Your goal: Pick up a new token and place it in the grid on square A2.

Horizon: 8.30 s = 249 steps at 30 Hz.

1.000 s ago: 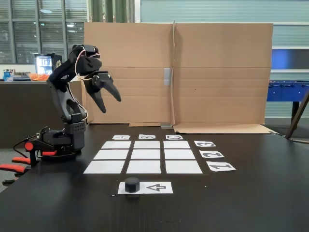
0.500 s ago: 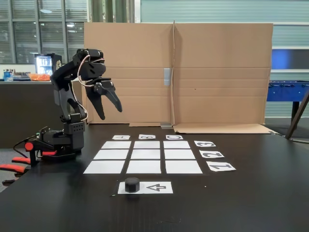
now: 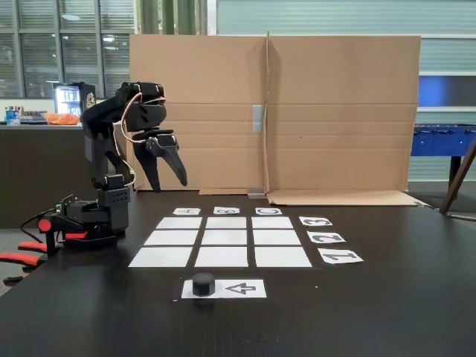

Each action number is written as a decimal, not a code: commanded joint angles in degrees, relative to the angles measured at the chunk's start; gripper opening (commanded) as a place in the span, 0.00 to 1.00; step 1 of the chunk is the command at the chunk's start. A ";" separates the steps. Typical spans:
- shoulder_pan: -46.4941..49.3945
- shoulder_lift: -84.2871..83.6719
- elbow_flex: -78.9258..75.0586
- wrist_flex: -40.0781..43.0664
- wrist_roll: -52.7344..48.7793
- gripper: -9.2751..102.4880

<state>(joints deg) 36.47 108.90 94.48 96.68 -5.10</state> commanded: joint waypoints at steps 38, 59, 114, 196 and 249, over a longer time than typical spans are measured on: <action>9.23 -24.08 -24.70 2.02 -25.84 0.42; 9.84 -50.01 -50.54 1.85 -32.08 0.42; 7.91 -82.35 -82.88 1.49 -38.76 0.43; 8.44 -87.89 -93.96 2.99 -36.83 0.30; 8.53 -80.60 -93.25 3.16 -33.31 0.25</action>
<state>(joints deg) 46.23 23.12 1.85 99.76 -38.85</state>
